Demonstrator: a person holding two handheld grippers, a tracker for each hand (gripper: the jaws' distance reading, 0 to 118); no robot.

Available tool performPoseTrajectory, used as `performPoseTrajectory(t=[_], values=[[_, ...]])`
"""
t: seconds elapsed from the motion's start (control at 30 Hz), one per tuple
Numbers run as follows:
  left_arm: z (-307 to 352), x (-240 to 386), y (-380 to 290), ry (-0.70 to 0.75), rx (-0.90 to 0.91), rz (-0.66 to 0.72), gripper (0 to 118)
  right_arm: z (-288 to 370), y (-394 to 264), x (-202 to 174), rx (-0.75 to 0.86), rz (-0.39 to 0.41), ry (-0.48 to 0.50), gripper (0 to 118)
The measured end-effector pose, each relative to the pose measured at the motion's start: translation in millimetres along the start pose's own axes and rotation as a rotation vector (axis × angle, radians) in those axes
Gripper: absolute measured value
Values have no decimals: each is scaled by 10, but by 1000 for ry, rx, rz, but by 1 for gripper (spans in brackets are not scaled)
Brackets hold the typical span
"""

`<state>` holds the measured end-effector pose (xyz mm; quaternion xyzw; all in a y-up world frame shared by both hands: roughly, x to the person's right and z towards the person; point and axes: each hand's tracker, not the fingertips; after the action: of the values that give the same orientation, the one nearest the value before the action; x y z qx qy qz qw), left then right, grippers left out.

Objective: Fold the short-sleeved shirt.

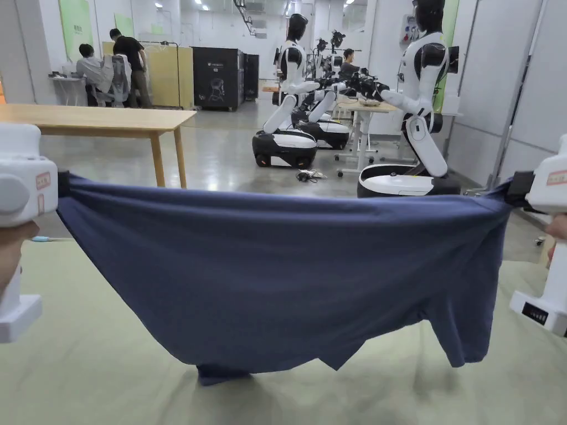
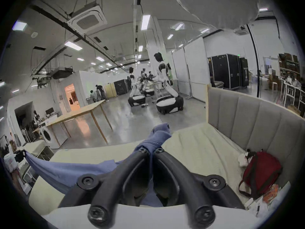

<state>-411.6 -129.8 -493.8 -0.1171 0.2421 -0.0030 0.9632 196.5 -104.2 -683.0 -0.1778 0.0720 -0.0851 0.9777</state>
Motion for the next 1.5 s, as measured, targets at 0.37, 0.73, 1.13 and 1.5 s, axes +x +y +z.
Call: performPoseTrajectory(t=[0.37, 0.73, 1.13, 1.5], values=[[428, -164, -426, -44, -71, 0, 0, 474, -548, 192, -64, 31, -24, 7], [1785, -463, -1664, -113, -283, -29, 0, 1507, -2043, 720, -282, 170, -25, 7], [2348, -682, -2983, -113, -583, 20, 11, 1811, -3413, 1025, -536, 216, -79, 39], [3661, 92, -2013, -186, 52, -36, 115, 3221, -2749, 73, 178, 143, 195, 81]])
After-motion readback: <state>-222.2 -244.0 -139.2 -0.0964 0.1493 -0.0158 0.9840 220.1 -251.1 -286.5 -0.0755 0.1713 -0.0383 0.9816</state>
